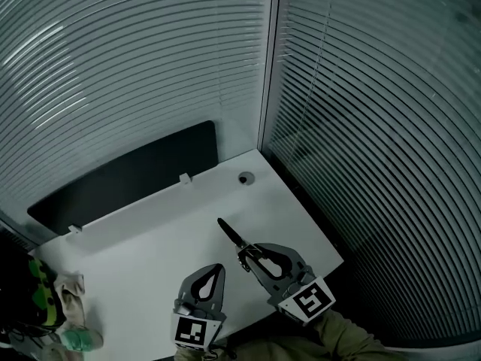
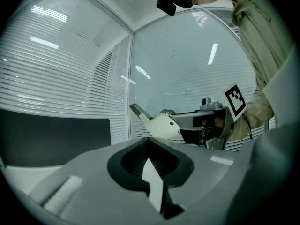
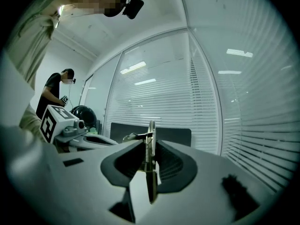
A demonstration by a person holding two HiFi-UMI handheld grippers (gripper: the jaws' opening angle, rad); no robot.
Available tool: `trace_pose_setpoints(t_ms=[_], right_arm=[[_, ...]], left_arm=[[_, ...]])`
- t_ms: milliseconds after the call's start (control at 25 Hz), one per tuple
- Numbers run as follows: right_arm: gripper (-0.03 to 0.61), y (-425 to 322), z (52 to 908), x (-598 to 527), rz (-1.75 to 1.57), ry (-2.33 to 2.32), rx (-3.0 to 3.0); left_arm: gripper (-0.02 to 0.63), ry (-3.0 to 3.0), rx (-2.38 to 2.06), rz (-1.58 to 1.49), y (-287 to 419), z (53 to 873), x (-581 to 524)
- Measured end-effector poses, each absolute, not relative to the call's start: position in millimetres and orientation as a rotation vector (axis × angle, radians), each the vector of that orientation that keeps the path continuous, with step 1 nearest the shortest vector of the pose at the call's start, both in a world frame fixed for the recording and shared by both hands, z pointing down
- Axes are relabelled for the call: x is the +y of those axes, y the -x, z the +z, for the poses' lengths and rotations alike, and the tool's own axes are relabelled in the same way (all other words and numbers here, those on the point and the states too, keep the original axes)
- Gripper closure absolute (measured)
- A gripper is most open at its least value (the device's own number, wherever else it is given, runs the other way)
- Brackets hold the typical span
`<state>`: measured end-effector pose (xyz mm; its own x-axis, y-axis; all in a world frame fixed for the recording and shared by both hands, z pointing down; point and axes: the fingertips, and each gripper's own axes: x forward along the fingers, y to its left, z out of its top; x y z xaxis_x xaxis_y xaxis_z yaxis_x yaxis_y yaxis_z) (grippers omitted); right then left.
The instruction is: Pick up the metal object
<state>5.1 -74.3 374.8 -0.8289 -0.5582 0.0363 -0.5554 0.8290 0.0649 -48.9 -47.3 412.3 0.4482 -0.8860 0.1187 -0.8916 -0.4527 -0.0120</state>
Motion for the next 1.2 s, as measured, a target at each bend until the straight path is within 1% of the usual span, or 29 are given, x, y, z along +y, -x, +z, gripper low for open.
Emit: trace_pose_setpoints(t_ms=[360,600,800,1200], right_arm=[[0.488,-37,370,-54,-0.002,-0.826,-3.044],[0.488,-49,361,-45,0.0,-0.767,-3.07],[0.488,-58,359,-39,-0.001,-0.821,-3.064],[0.488,-55,358,-40,-0.015,-0.86,-3.066]], left_arm=[[0.607,-2.6,-1.727,0.185,16,398,-28],[0.607,-2.566,-1.804,0.178,11,387,-14],[0.607,-2.595,-1.781,0.185,6,385,-9],[0.607,-2.654,-1.753,0.183,9,380,-16]])
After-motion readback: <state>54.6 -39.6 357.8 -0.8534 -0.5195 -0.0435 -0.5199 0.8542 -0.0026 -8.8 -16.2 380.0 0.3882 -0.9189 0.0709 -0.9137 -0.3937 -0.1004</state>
